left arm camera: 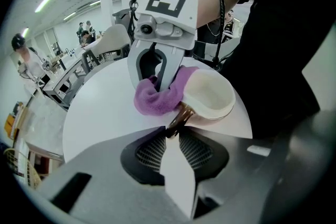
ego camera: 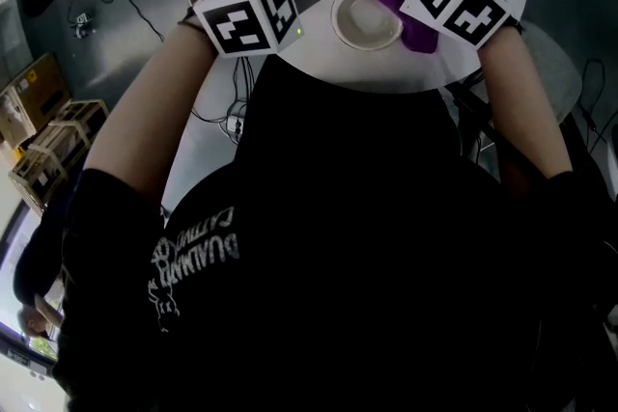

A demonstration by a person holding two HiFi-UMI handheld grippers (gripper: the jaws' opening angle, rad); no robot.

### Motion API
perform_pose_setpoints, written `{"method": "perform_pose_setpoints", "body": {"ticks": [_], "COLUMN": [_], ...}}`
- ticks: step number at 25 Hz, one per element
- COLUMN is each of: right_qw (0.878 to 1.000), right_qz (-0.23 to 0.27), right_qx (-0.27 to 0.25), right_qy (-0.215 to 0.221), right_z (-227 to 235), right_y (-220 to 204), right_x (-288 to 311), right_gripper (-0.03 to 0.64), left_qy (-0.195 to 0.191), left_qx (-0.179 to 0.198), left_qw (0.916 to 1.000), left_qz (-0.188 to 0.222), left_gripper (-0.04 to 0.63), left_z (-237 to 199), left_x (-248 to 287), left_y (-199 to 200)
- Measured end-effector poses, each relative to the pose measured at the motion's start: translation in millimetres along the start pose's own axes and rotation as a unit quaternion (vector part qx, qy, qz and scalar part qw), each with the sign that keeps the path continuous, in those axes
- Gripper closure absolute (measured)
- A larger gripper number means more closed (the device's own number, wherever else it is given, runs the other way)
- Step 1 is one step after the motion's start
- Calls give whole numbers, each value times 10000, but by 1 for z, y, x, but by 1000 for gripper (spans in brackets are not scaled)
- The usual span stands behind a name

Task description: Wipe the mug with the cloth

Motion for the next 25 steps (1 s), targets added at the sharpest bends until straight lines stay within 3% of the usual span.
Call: {"method": "perform_pose_setpoints", "body": {"ticks": [7, 13, 17, 25], "right_qw": [9954, 9804, 9618, 9102], "right_qz": [16, -125, -189, -295], "right_qx": [711, 1456, 2252, 3576], "right_qy": [-645, -1324, -1547, -2069], "right_z": [-18, -44, -54, -94], "right_y": [-6, -17, -23, -40], "right_x": [-24, -30, -36, -50], "right_gripper": [546, 548, 548, 546], "left_qy": [92, 295, 382, 360], "left_qx": [-280, -679, -926, -1217], "left_qw": [9995, 9972, 9947, 9916], "left_qz": [-91, 47, 221, 257], "left_gripper": [518, 518, 520, 522], "left_z": [8, 16, 20, 32], "left_x": [-14, -14, -11, -11], "left_y": [4, 1, 3, 7]}}
Point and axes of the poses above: the fingertips, and each gripper's own axes: x forward along the fingers, z to its right, y out of its top, the point moved 10 cm from there along -x, backward along the fingers, and after that the axes turned 5 degrees about -z, right-handed, at the moved point
